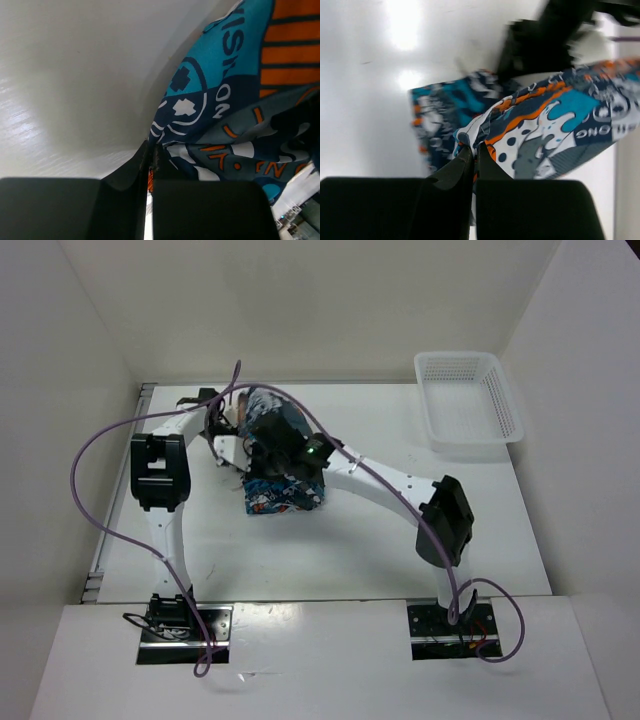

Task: Fold and stack the shorts
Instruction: Fold the shorts

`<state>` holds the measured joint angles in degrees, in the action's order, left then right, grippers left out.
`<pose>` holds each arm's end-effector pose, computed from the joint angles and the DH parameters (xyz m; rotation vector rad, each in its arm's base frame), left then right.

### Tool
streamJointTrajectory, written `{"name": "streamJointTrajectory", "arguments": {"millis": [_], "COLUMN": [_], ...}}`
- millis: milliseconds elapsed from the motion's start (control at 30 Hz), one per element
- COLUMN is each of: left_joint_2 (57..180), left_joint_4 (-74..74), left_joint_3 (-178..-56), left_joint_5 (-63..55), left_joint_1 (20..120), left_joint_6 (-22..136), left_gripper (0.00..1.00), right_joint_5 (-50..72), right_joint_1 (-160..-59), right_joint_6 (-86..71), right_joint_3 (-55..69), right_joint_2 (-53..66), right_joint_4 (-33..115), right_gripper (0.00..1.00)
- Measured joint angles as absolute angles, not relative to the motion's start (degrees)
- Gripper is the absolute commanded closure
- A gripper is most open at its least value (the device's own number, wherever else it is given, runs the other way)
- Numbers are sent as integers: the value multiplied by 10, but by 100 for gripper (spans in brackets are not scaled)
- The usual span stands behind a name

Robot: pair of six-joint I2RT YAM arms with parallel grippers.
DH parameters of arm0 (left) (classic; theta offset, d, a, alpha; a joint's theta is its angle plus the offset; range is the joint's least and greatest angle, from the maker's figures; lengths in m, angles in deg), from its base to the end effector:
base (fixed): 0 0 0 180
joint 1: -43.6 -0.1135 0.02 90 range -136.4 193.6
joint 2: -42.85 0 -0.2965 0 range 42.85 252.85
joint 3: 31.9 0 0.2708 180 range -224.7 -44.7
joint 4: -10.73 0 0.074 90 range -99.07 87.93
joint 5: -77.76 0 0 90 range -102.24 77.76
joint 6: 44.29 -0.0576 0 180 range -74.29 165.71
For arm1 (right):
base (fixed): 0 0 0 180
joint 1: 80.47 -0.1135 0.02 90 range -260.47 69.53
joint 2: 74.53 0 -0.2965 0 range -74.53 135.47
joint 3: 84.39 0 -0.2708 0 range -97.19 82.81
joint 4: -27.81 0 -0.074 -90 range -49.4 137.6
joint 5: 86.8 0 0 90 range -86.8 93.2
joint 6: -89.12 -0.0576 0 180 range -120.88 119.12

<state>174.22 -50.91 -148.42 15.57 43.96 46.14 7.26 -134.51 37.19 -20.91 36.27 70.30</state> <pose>0.5067 -0.0301 0.1451 0.0812 2.8290 -0.7026 0.2903 0.4071 0.3390 -1.6259 1.5124 0.2325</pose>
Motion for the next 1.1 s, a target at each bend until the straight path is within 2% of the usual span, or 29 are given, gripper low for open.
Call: {"name": "streamJointTrajectory", "arguments": {"millis": [233,400,533,567,600,633,700,733,867,1000,1100], "left_joint_2": [1756,1764,1778,1782,1786,1792,1800,1801,1801,1793,1750], "left_joint_4": [-525,-534,-538,-538,-536,-536,-529,-528,-521,-518,-527], "left_joint_3": [-1501,-1514,-1543,-1556,-1571,-1591,-1624,-1635,-1662,-1660,-1619], "left_joint_5": [176,177,175,174,168,167,157,153,144,150,159], "left_joint_1": [432,429,424,420,415,408,391,384,347,312,292], "left_joint_6": [462,461,463,464,462,465,460,459,459,460,460], "left_gripper": [99,89,59,54,38,33,23,13,7,6,5], "right_joint_5": [111,124,134,136,139,141,145,144,133,96,49], "right_joint_1": [-1380,-1386,-1395,-1397,-1399,-1400,-1402,-1403,-1401,-1393,-1384], "right_joint_6": [395,385,375,371,362,352,331,320,263,228,227], "right_joint_3": [-181,-179,-192,-200,-205,-213,-232,-241,-282,-311,-274], "right_joint_2": [395,420,436,440,444,446,452,453,454,446,411], "right_joint_4": [748,749,750,750,749,749,746,744,735,710,685], "right_gripper": [100,100,100,91,76,58,41,28,18,18,18]}}
